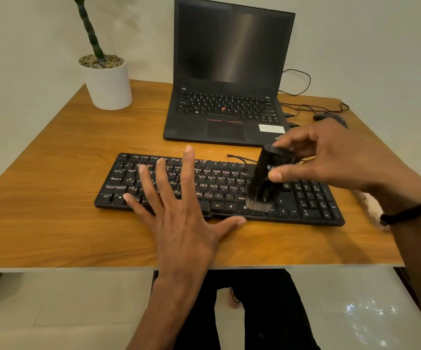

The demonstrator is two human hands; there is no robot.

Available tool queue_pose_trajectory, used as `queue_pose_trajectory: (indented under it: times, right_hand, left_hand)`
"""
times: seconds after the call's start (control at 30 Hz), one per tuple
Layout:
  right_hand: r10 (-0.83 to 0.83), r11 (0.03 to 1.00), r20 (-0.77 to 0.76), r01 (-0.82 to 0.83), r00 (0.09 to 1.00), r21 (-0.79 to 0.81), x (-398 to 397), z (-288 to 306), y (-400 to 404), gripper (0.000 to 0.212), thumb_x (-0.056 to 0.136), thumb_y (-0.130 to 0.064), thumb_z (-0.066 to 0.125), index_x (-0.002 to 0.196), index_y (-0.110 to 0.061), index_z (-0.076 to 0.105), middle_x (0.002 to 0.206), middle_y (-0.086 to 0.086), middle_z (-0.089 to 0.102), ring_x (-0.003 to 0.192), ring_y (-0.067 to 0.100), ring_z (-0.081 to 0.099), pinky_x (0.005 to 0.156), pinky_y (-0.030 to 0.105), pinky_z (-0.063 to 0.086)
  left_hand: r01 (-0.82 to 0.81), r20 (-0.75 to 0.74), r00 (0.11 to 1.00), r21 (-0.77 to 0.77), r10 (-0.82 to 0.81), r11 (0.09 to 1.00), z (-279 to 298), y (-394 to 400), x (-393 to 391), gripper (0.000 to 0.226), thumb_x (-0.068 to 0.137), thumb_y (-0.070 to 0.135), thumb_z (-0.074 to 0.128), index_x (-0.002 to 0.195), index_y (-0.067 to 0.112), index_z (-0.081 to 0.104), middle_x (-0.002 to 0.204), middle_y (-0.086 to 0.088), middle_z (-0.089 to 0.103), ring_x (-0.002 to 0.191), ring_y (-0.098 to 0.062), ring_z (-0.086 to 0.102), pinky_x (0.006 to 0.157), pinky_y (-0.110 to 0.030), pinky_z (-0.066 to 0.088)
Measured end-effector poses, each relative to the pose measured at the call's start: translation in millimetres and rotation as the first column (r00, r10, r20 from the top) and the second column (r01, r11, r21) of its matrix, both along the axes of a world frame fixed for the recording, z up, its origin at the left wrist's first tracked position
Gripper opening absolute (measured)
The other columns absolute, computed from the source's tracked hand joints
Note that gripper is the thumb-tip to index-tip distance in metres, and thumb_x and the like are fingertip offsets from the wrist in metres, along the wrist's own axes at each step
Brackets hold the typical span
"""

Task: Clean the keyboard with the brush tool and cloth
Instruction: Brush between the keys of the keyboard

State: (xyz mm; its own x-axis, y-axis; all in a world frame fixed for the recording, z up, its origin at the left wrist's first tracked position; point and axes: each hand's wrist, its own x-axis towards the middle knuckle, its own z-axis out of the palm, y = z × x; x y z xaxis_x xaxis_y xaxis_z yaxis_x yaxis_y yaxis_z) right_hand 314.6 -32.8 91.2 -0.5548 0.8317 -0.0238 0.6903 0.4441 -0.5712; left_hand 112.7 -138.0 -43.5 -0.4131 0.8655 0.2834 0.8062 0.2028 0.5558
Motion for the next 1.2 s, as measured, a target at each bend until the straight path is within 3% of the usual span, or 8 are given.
queue_pose_trajectory:
  times: [0.07, 0.2, 0.37, 0.47, 0.57, 0.7, 0.97, 1.2]
  right_hand:
    - [0.011, 1.0, 0.013, -0.01, 1.0, -0.027, 1.1, -2.0, 1.2, 0.029, 0.076, -0.031, 0.086, 0.102, -0.029, 0.074, 0.092, -0.016, 0.076, 0.093, -0.005, 0.07, 0.069, 0.007, 0.05]
    - [-0.209, 0.939, 0.031, 0.192, 0.977, 0.285, -2.1, -9.4, 10.7, 0.035, 0.078, -0.038, 0.084, 0.11, -0.032, 0.07, 0.095, -0.018, 0.067, 0.091, 0.003, 0.066, 0.069, 0.012, 0.043]
    - [-0.053, 0.998, -0.04, 0.054, 0.998, 0.018, -7.1, -8.2, 6.1, 0.033, 0.073, -0.038, 0.087, 0.102, -0.027, 0.077, 0.094, -0.009, 0.078, 0.088, 0.01, 0.074, 0.079, 0.031, 0.063]
    - [-0.174, 0.962, -0.029, 0.176, 0.984, 0.208, -18.1, -19.9, 16.7, 0.039, 0.077, -0.041, 0.086, 0.11, -0.024, 0.075, 0.094, -0.012, 0.073, 0.088, 0.008, 0.07, 0.082, 0.034, 0.061]
    - [-0.207, 0.92, -0.044, 0.21, 0.977, 0.332, -26.2, -22.5, 19.7, 0.039, 0.077, -0.046, 0.084, 0.108, -0.026, 0.072, 0.086, -0.019, 0.067, 0.082, 0.002, 0.065, 0.074, 0.027, 0.058]
    - [0.061, 0.995, -0.037, -0.058, 0.997, 0.082, -29.0, -21.5, 15.3, 0.034, 0.078, -0.057, 0.079, 0.102, -0.033, 0.075, 0.092, -0.011, 0.076, 0.087, 0.01, 0.072, 0.076, 0.044, 0.063]
    - [-0.154, 0.889, -0.042, 0.157, 0.987, 0.431, -39.0, -35.8, 40.1, 0.038, 0.087, -0.037, 0.079, 0.118, -0.023, 0.064, 0.104, -0.008, 0.066, 0.093, 0.012, 0.063, 0.075, 0.02, 0.049]
    - [0.073, 0.98, 0.037, -0.079, 0.997, 0.182, -34.1, -24.8, 15.7, 0.039, 0.08, -0.055, 0.072, 0.111, -0.032, 0.066, 0.1, -0.015, 0.07, 0.095, 0.006, 0.067, 0.079, 0.038, 0.061]
  left_hand:
    - [0.009, -0.011, 1.0, -0.007, -0.009, 1.0, 1.1, 3.5, 1.0, 0.151, 0.044, 0.095, 0.066, 0.157, 0.047, -0.02, 0.171, -0.015, 0.001, 0.157, -0.036, -0.016, 0.119, -0.072, -0.008]
    - [0.02, -0.028, 0.999, 0.014, -0.019, 1.0, -1.8, 3.5, 2.5, 0.145, 0.048, 0.095, 0.064, 0.159, 0.045, -0.015, 0.171, -0.015, 0.005, 0.158, -0.036, -0.014, 0.119, -0.074, -0.005]
    - [-0.014, -0.046, 0.999, 0.052, 0.017, 0.999, -4.1, 0.4, 4.4, 0.144, 0.05, 0.093, 0.068, 0.161, 0.043, -0.009, 0.17, -0.016, 0.011, 0.159, -0.036, -0.008, 0.119, -0.072, -0.005]
    - [-0.009, -0.032, 0.999, 0.055, 0.011, 0.998, -4.6, -0.5, 4.2, 0.141, 0.052, 0.093, 0.068, 0.161, 0.044, -0.007, 0.17, -0.014, 0.011, 0.159, -0.034, -0.007, 0.12, -0.069, -0.007]
    - [0.003, -0.012, 1.0, 0.031, -0.002, 1.0, -6.9, -2.6, 1.1, 0.121, 0.056, 0.093, 0.062, 0.159, 0.045, 0.019, 0.168, -0.01, 0.016, 0.159, -0.032, -0.005, 0.122, -0.067, -0.006]
    - [0.063, -0.067, 0.996, 0.025, -0.061, 0.998, -12.6, -3.6, -0.3, 0.084, 0.065, 0.09, 0.054, 0.133, 0.041, 0.06, 0.161, -0.008, 0.029, 0.158, -0.03, 0.008, 0.123, -0.068, -0.001]
    - [0.065, -0.089, 0.994, 0.007, -0.064, 0.998, -11.8, -3.2, 0.9, 0.081, 0.07, 0.092, 0.045, 0.13, 0.041, 0.062, 0.16, -0.009, 0.032, 0.158, -0.029, 0.011, 0.123, -0.066, -0.004]
    - [0.013, -0.137, 0.99, -0.006, -0.014, 1.0, -11.9, -0.5, 2.8, 0.093, 0.066, 0.093, 0.05, 0.145, 0.043, 0.046, 0.158, -0.01, 0.037, 0.155, -0.032, 0.017, 0.119, -0.067, -0.007]
